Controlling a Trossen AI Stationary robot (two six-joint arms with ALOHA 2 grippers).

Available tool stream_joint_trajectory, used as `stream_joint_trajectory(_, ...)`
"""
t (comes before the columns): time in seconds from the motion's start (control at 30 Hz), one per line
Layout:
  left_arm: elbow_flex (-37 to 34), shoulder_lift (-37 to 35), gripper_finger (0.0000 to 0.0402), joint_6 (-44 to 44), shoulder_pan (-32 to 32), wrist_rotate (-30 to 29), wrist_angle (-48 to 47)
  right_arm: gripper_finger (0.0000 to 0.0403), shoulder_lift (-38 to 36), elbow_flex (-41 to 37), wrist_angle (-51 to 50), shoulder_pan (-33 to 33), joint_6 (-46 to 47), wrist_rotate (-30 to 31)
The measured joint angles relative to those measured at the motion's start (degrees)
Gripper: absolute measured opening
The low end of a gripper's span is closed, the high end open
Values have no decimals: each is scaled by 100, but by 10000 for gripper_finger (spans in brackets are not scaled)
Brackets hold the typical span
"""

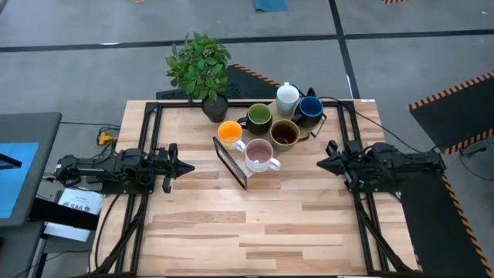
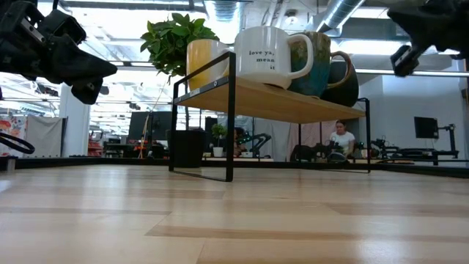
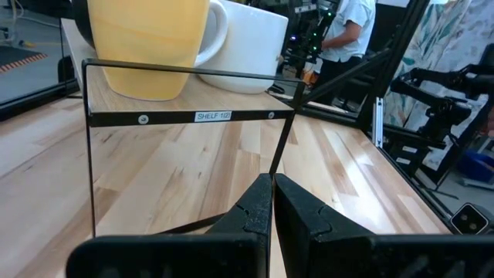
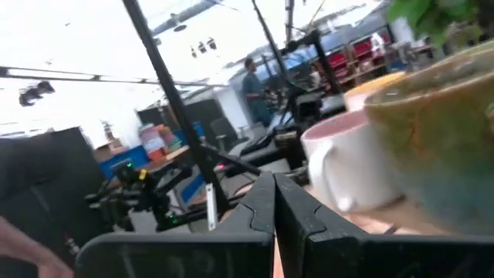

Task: Place coffee mugs
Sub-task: Return to Home Position

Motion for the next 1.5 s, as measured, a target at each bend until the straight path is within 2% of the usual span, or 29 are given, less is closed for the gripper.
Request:
stream_joint_trajectory(0.17, 0, 4, 0, -1, 0, -2, 0, 20, -37, -508, 598, 290, -72, 153)
stream_joint_trajectory(0.3, 1, 7, 0, -1, 0, 0, -2, 20, -29, -530, 273, 369, -346, 434)
stream_joint_trajectory(0.53, 2, 7, 0, -1, 0, 0, -2, 21, -34, -534, -101, 367, -712, 442)
stream_joint_trajectory(0.67, 2, 7, 0, -1, 0, -2, -2, 27, -25, -537, -602, 367, -634, 409)
stream_joint_trajectory(0.87, 2, 9, 0, -1, 0, 0, -2, 39, 74, -539, -660, 371, 18, 260)
stream_joint_trajectory(1.5, 2, 9, 0, -1, 0, 0, -2, 42, 76, -543, -694, 369, 47, 269)
